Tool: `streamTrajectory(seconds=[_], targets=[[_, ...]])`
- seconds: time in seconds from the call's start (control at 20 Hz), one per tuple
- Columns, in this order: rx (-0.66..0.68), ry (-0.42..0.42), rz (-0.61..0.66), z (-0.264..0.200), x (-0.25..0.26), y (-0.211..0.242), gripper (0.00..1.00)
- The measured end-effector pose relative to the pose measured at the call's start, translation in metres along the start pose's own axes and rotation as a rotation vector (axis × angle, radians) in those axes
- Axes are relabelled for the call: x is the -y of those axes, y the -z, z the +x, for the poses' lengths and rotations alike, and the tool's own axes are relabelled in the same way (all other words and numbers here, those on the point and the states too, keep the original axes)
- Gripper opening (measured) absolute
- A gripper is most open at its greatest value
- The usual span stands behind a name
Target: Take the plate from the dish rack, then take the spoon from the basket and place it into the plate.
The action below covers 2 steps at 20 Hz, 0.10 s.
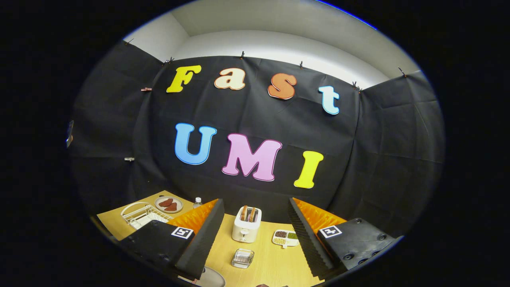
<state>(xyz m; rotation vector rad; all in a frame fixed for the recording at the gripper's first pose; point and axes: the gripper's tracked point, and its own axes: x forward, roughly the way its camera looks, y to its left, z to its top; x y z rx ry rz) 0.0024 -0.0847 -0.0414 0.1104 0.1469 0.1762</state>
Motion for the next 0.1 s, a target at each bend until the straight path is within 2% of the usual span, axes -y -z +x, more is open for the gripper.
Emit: streamTrajectory(seconds=[0.1], targets=[[0.000,-0.009,0.002,0.0015,0.0084,0.0015,0.98]])
